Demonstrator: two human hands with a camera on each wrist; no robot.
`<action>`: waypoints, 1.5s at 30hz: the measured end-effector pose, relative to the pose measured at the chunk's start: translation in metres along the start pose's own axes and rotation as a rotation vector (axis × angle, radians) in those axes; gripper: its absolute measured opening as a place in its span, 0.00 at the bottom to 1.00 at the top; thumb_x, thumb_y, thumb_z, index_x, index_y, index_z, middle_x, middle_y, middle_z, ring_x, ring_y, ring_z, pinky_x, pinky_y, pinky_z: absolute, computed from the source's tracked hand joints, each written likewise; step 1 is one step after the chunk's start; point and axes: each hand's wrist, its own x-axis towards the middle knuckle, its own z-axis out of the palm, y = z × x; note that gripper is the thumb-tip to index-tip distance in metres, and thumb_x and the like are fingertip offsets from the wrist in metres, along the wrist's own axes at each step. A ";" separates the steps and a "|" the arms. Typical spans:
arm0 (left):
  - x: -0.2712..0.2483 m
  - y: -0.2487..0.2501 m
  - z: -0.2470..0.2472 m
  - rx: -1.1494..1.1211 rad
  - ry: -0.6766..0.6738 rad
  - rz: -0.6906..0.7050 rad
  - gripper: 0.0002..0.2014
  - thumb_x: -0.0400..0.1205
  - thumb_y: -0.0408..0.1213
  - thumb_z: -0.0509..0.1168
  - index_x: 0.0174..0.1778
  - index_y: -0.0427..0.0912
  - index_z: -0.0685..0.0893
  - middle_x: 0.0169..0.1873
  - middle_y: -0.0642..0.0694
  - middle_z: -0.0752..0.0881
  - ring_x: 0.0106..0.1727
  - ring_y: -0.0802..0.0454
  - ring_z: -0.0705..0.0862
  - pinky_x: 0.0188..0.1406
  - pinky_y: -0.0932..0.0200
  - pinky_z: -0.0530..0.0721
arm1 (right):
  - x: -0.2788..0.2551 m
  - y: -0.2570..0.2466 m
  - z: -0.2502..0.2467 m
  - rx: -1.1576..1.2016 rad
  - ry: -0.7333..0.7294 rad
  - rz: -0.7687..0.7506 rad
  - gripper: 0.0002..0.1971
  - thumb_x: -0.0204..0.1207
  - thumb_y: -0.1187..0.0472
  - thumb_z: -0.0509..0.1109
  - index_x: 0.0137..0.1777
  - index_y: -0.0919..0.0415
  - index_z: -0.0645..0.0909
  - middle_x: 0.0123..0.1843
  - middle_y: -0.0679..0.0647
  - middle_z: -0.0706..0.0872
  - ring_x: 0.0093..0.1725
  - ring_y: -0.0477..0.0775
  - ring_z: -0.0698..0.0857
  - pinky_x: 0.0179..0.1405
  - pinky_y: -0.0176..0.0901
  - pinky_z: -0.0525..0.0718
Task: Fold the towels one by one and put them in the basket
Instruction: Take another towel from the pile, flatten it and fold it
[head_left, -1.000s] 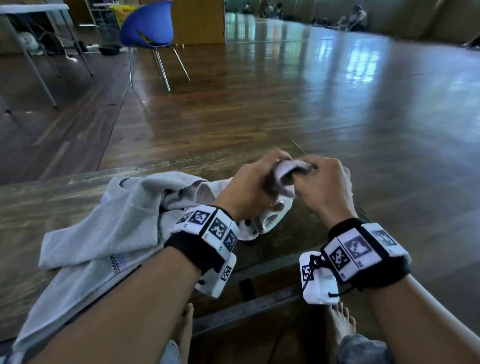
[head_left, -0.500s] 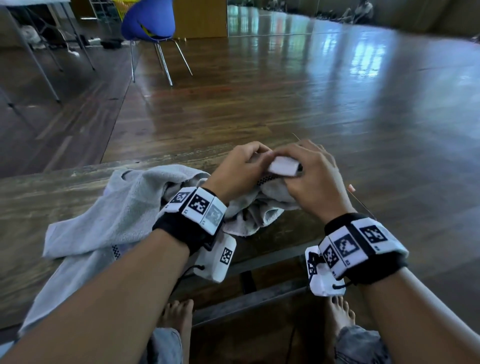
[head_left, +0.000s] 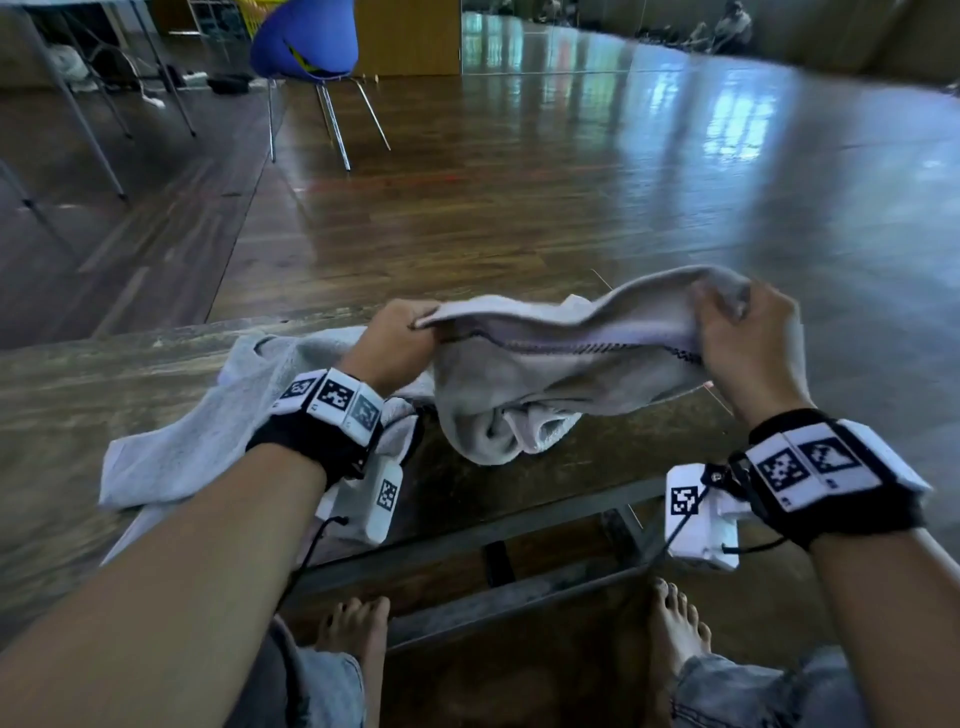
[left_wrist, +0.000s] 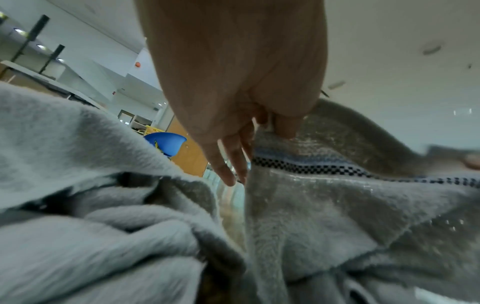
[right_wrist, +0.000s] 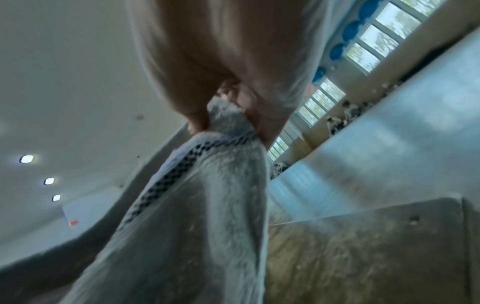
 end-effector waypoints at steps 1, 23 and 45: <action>-0.002 -0.004 0.004 0.021 -0.095 -0.041 0.13 0.81 0.29 0.60 0.39 0.43 0.89 0.36 0.49 0.89 0.37 0.57 0.82 0.40 0.58 0.79 | -0.003 0.002 0.003 -0.073 -0.072 -0.046 0.14 0.82 0.47 0.69 0.58 0.55 0.87 0.47 0.50 0.85 0.48 0.54 0.83 0.48 0.43 0.76; 0.004 -0.026 -0.023 0.173 0.283 -0.206 0.13 0.84 0.42 0.61 0.32 0.50 0.79 0.29 0.55 0.81 0.36 0.50 0.81 0.31 0.56 0.71 | 0.000 -0.013 0.063 -0.141 -0.158 -0.090 0.08 0.81 0.59 0.70 0.47 0.56 0.92 0.46 0.54 0.92 0.58 0.64 0.85 0.59 0.59 0.85; -0.003 -0.018 0.023 0.071 -0.591 -0.209 0.02 0.76 0.41 0.76 0.38 0.52 0.94 0.56 0.53 0.86 0.57 0.54 0.84 0.52 0.61 0.82 | 0.000 0.004 0.083 -0.197 -0.864 -0.234 0.04 0.74 0.54 0.80 0.47 0.46 0.92 0.58 0.52 0.91 0.59 0.53 0.86 0.53 0.38 0.77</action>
